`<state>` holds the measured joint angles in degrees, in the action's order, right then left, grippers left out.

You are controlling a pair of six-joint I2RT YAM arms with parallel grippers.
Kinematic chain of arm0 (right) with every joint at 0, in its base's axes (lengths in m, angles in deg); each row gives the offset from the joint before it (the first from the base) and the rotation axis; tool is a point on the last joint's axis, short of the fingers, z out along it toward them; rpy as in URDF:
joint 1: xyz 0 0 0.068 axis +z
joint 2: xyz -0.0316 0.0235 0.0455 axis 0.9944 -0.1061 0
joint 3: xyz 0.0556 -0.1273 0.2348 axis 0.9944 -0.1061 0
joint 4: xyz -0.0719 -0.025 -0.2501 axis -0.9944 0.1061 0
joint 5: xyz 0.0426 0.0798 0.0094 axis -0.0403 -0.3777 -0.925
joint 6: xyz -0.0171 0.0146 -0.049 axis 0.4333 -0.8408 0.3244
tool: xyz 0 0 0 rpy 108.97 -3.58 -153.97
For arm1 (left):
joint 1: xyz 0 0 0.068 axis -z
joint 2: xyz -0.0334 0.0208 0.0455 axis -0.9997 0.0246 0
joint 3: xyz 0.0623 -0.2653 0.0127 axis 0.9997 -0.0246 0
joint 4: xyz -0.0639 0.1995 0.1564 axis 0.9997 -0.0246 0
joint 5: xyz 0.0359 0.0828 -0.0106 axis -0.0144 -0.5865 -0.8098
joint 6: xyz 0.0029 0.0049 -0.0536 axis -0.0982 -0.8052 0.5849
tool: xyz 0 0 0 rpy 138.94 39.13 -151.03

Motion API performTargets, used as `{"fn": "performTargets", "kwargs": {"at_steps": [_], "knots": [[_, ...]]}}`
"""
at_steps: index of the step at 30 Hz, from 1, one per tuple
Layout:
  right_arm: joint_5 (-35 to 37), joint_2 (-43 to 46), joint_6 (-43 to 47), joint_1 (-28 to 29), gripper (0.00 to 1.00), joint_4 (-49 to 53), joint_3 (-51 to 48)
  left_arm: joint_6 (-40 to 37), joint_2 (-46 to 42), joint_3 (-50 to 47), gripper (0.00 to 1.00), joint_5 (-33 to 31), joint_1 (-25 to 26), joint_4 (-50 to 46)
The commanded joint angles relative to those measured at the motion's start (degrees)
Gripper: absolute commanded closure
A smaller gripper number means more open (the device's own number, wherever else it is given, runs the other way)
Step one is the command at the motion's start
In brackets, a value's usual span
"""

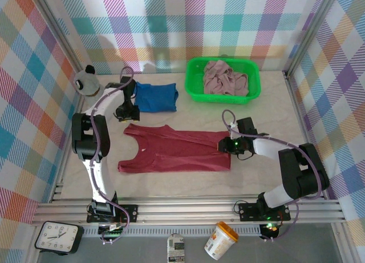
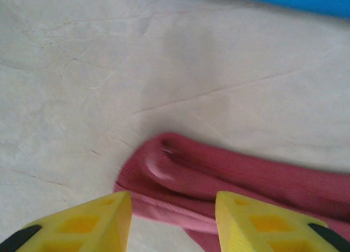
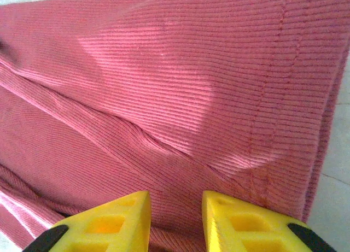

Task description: Fold and stack the tank tops

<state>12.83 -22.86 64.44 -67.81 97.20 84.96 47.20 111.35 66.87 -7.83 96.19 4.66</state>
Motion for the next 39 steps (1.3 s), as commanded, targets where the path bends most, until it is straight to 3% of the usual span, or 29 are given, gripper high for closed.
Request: {"fn": "performTargets", "kwargs": {"at_steps": [1, 11, 25, 33, 37, 39], "knots": [[-1.33, 1.01, 1.11, 0.14, 0.68, -0.69, -0.88, 5.23, -1.82, 4.17, 0.54, 8.29, 4.18, -3.29], [-1.01, 0.57, 0.67, 0.16, 0.68, -0.40, -0.88, 10.23, 9.09, 10.27, 0.53, 15.36, 13.23, -1.72], [-0.66, -0.22, 0.78, 0.16, 0.68, 0.52, -0.08, 9.34, 13.89, 9.79, 0.57, 16.93, 14.11, 0.47], [-0.65, -0.31, 0.86, 0.15, 0.68, 0.73, 0.01, 9.21, 12.96, 8.33, 0.78, 20.43, 14.15, 1.95], [-0.29, -0.30, 0.73, 0.14, 0.69, 0.97, 0.12, 8.41, 11.65, 7.59, 1.00, 19.94, 14.14, 0.97], [0.43, -0.31, 0.38, 0.16, 0.69, 1.53, 0.16, 8.41, 9.73, 6.66, 1.00, 20.12, 14.09, 0.83]]}}
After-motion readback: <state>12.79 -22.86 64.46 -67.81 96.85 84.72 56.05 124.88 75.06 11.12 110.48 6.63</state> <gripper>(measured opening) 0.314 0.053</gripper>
